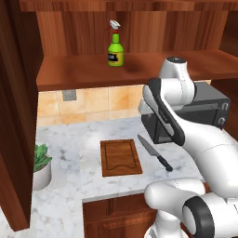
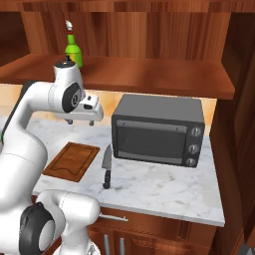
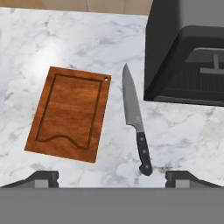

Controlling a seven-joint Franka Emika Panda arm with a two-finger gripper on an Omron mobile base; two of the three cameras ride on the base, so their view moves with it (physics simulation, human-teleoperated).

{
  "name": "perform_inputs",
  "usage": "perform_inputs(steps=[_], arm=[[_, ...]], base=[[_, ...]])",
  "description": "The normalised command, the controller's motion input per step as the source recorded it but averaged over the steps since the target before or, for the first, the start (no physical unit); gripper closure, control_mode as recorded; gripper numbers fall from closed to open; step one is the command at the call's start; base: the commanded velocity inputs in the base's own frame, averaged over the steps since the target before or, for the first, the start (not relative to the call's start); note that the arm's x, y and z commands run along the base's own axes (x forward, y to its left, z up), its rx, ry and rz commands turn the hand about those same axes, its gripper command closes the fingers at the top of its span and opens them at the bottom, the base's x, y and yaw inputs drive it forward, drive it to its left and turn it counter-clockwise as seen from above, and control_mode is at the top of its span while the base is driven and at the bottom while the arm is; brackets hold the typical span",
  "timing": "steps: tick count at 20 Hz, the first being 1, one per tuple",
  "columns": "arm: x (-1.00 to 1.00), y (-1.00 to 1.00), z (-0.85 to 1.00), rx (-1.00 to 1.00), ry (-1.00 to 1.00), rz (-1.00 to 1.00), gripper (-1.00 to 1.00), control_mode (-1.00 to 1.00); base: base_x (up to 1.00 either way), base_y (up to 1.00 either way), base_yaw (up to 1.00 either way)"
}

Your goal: Move the cutting board and knife to the sink. Then move spray from the cabinet to the counter.

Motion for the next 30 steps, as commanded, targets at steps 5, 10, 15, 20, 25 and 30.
perform_inputs(steps=[5,10,15,20,25,30], arm=[[0.0,0.17,-0.44,0.0,0.0,0.0,-1.0,-1.0],[0.03,0.2,-0.42,0.0,-0.06,0.0,-1.0,-1.0],[0.3,0.16,-0.34,0.0,-0.15,0.0,-1.0,-1.0],[0.62,0.11,-0.29,0.01,-0.09,0.0,-1.0,-1.0],[0.66,0.09,-0.28,0.01,-0.03,0.0,-1.0,-1.0],[0.66,0.21,-0.3,0.0,0.0,0.0,-1.0,-1.0]], base=[[0.0,0.0,0.0],[0.0,0.0,0.0],[0.0,0.0,0.0],[0.0,0.0,0.0],[0.0,0.0,0.0],[0.0,0.0,0.0]])
